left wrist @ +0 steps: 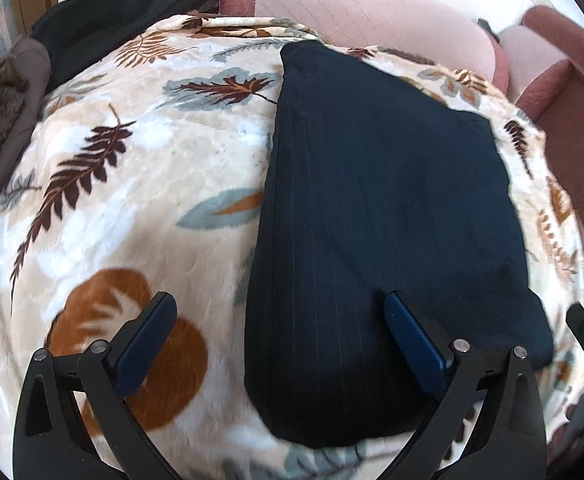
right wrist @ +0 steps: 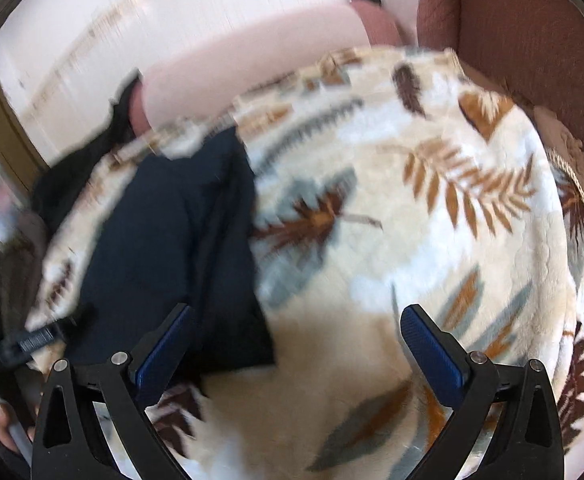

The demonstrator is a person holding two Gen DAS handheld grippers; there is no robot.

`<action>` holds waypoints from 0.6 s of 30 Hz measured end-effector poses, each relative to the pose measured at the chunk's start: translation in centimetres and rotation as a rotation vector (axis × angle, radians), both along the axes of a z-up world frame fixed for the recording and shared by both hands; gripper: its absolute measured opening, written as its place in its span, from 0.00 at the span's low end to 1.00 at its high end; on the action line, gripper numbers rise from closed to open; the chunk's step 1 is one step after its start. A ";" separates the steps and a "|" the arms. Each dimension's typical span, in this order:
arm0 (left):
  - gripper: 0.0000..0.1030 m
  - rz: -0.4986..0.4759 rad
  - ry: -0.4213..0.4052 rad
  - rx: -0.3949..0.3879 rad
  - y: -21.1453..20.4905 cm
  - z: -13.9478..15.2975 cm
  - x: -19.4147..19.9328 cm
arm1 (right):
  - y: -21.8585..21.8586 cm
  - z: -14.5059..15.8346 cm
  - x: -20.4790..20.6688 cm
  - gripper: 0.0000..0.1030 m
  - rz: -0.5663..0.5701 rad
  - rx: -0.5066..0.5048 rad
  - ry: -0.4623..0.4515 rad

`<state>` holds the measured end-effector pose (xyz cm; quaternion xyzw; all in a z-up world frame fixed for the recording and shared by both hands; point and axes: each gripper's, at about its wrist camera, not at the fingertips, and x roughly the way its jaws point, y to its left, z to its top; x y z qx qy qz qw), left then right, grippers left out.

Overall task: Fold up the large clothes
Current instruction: 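Open both tools and lift them away from the folded jacket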

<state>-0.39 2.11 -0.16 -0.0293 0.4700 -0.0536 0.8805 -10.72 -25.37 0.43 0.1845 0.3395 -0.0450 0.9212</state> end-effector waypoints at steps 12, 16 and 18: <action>1.00 -0.042 -0.004 0.012 -0.4 0.3 -2.5 | 4.8 -2.2 2.9 1.00 0.082 -0.263 0.166; 1.00 -0.059 -0.044 0.013 -0.1 2.3 -4.2 | 4.8 0.1 1.9 1.00 0.070 -0.261 0.159; 1.00 -0.058 -0.090 0.033 -0.1 3.7 -5.1 | 5.0 1.5 1.3 1.00 0.071 -0.272 0.143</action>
